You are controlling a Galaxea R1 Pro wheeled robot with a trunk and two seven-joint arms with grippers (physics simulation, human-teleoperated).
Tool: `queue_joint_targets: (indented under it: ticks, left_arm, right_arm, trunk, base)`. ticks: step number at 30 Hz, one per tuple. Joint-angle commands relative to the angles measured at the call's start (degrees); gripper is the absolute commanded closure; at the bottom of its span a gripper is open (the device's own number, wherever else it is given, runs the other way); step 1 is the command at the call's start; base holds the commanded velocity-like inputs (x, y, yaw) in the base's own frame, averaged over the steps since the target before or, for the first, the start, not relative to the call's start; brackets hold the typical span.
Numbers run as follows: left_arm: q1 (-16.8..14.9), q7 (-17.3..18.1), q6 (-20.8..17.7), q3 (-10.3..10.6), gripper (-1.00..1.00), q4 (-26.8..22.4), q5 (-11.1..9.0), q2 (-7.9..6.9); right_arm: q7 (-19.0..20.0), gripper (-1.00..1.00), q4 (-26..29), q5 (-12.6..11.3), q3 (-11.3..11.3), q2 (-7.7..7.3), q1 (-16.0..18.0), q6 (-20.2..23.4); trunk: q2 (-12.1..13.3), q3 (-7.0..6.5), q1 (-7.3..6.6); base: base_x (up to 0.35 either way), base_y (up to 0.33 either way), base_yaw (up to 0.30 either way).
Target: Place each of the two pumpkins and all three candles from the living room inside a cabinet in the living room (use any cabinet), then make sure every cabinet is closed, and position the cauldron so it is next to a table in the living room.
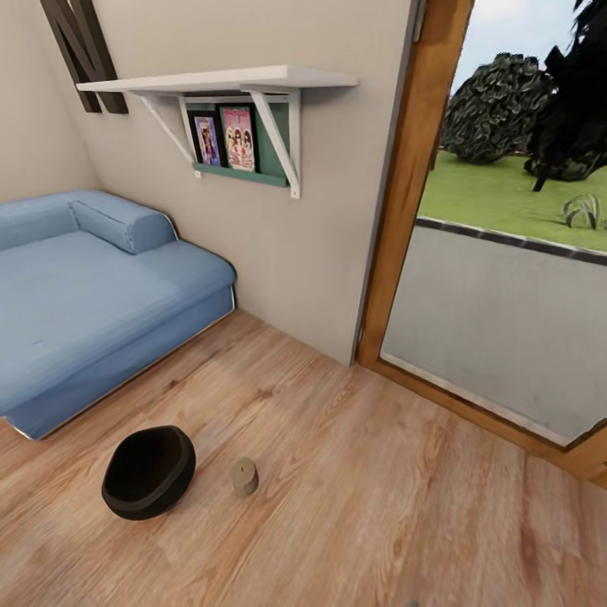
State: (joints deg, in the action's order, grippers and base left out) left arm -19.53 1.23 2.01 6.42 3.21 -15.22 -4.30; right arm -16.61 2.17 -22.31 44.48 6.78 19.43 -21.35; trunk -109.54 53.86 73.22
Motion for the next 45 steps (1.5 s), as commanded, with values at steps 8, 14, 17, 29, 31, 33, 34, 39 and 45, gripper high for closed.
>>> queue_joint_targets:
  ticks: [8, 14, 17, 29, 31, 33, 34, 39, 45]
  left_arm:
    - [-0.1, -0.1, 0.9, 0.0, -1.00, -0.4, 0.1, -0.02]
    - [-0.7, 0.8, 1.0, -0.5, -1.00, -2.5, -0.3, -3.64]
    - [-2.6, 20.8, -4.7, -0.3, -1.00, -25.0, 0.2, -9.23]
    - [-10.2, 48.7, -40.5, -5.2, -1.00, -65.5, -8.9, -5.81]
    - [-13.5, 49.2, -41.8, -6.0, -1.00, -66.4, -12.7, -5.24]
    - [-18.1, 49.6, -36.5, -7.2, -1.00, -65.7, -17.7, -2.49]
    - [-18.2, 49.6, -34.1, -7.3, -1.00, -65.0, -18.2, -1.59]
    - [-19.8, 49.2, -28.5, -7.4, -1.00, -64.1, -20.4, 3.54]
    - [-20.9, 49.4, -31.2, -7.6, -1.00, -71.5, -21.1, 3.97]
  right_arm:
    - [0.0, -1.00, -0.1, -0.1, 0.0, 0.11, 0.0, 0.1]
    - [0.0, -1.00, -0.2, 0.0, 0.0, -0.17, 0.0, 0.4]
    - [0.0, -1.00, -0.2, 0.0, 0.0, -0.24, 0.0, 0.4]
    - [0.0, -1.00, 0.0, 0.1, 0.0, 0.08, 0.0, 0.1]
    - [0.0, -1.00, 0.1, 0.0, 0.0, 0.18, 0.0, 0.1]
    - [-0.1, -1.00, 0.1, -0.1, -0.1, 0.30, 0.0, 0.1]
    - [-0.1, -1.00, 0.1, -0.1, -0.1, 0.32, 0.0, 0.1]
    - [-0.4, -1.00, 0.3, -0.1, -0.2, 0.39, 0.0, 0.1]
    - [-3.2, -1.00, 2.2, 0.0, -0.3, 0.32, 1.2, 3.3]
  trunk:
    - [0.0, 0.00, 0.00]
    - [0.0, 0.00, 0.00]
    - [0.0, 0.00, 0.00]
    - [0.0, 0.00, 0.00]
    - [0.0, 0.00, 0.00]
    - [0.0, 0.00, 0.00]
    - [0.0, 0.00, 0.00]
    - [0.0, 0.00, 0.00]
    - [0.0, 0.00, 0.00]
  base:
    - [0.028, -0.001, 0.000]
    - [0.000, 0.000, 0.000]
    - [0.000, 0.000, 0.000]
    - [0.000, 0.000, 0.006]
    - [0.000, 0.000, 0.173]
    - [0.000, 0.000, 0.276]
    - [0.000, 0.000, 0.287]
    - [0.000, 0.000, 0.289]
    - [0.000, 0.000, 0.291]
